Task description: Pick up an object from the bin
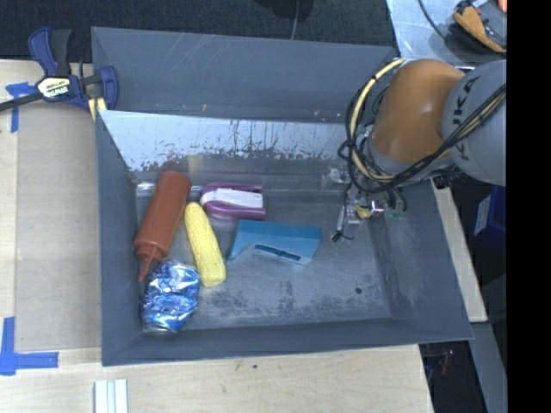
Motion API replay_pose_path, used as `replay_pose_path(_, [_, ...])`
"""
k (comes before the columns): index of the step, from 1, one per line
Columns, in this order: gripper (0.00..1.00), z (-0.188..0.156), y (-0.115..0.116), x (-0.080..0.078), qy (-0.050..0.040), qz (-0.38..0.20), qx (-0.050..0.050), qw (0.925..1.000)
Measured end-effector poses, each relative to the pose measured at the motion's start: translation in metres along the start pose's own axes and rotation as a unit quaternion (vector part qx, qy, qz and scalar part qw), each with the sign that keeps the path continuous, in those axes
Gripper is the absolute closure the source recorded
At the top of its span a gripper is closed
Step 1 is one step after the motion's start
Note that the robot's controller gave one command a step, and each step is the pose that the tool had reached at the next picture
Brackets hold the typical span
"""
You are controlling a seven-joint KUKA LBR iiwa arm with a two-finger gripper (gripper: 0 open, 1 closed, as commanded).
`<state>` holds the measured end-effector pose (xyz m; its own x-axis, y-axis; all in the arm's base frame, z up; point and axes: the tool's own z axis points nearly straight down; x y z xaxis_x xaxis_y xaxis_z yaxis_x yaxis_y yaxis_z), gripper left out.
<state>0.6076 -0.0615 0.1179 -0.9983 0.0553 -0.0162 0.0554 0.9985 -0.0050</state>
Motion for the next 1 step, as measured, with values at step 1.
replay_pose_path(1, [0.0, 0.0167, 0.067, 0.0375, 0.0068, -0.076, -0.003, 0.9971])
